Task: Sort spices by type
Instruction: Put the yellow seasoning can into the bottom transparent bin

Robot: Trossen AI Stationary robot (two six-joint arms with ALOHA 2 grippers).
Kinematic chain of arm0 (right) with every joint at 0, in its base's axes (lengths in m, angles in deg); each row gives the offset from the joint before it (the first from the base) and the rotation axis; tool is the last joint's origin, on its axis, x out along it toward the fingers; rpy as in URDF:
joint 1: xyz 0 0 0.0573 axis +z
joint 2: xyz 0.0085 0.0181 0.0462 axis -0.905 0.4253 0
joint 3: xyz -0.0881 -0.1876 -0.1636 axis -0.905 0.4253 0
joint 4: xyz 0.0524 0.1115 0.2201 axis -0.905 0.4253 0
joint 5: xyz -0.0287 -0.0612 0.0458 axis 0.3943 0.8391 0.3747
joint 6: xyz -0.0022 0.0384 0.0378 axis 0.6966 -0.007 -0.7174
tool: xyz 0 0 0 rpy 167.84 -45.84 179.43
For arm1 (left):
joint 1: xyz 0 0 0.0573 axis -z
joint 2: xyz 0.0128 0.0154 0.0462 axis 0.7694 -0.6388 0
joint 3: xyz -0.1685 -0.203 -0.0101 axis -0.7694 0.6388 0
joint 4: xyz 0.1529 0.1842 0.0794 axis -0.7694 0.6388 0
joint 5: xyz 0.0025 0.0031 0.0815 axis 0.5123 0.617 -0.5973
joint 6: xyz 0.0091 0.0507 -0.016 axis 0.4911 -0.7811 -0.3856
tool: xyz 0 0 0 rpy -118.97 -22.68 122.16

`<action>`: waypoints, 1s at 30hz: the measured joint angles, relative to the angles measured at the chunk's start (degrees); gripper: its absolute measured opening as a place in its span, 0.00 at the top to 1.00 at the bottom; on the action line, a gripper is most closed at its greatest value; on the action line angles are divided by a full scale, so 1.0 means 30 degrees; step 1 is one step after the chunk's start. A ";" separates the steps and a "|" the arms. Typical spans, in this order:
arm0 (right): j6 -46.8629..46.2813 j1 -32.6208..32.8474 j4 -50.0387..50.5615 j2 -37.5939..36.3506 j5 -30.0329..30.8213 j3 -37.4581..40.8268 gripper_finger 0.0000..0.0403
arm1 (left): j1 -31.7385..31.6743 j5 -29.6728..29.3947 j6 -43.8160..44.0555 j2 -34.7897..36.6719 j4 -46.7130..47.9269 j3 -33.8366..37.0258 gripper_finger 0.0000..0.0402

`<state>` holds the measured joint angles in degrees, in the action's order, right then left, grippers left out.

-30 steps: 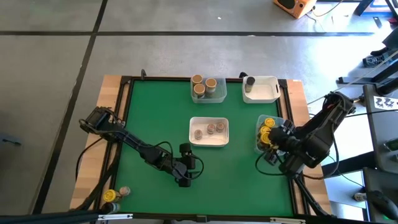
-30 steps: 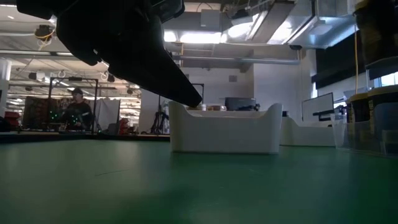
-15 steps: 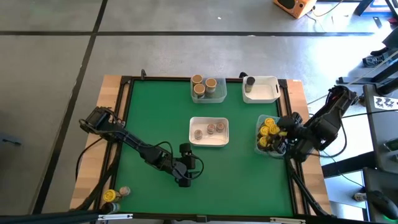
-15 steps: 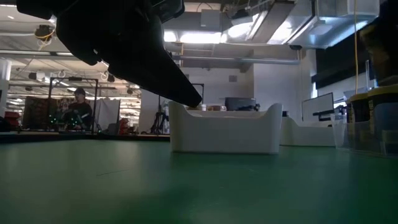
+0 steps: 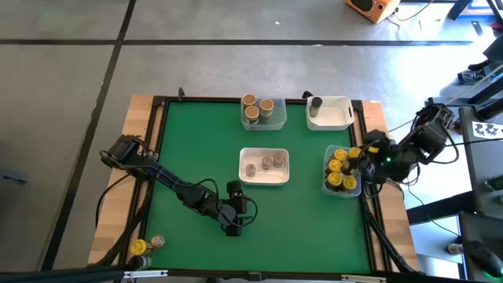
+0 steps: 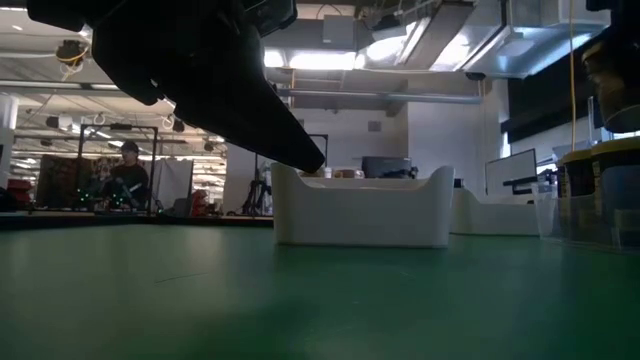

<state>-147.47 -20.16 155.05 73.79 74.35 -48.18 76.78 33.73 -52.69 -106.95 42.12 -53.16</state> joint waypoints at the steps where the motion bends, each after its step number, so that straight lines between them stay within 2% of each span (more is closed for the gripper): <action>1: 0.0272 -0.0373 -0.0005 -0.0174 -0.0165 0.0000 0.42 | 0.0000 0.0000 0.0013 0.0000 0.0000 0.0000 0.29; 9: 0.4009 -0.4587 -0.0059 -0.0555 -0.2184 0.0126 0.42 | 0.0000 0.0000 -0.0002 0.0000 -0.0003 0.0000 0.29; 14: 0.5335 -0.6364 -0.0040 -0.0441 -0.2701 0.1842 0.42 | 0.0000 0.0000 0.0020 0.0000 -0.0007 0.0000 0.29; 19: 0.4949 -0.6652 -0.0227 -0.0236 -0.3172 0.3687 0.42 | 0.0000 -0.0004 0.0031 0.0000 -0.0007 0.0000 0.29; 22: 0.4937 -0.6652 -0.1451 -0.0088 -0.2891 0.3614 0.42 | 0.0000 -0.0015 0.0049 0.0000 -0.0035 0.0000 0.29; 30: 0.4360 -0.6645 -0.1519 0.1360 -0.3676 0.3650 0.41 | 0.0000 -0.0046 0.0020 0.0000 -0.0083 0.0000 0.29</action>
<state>-134.39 -40.10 150.50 77.87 63.32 -37.23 76.78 33.59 -52.63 -106.95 41.87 -53.16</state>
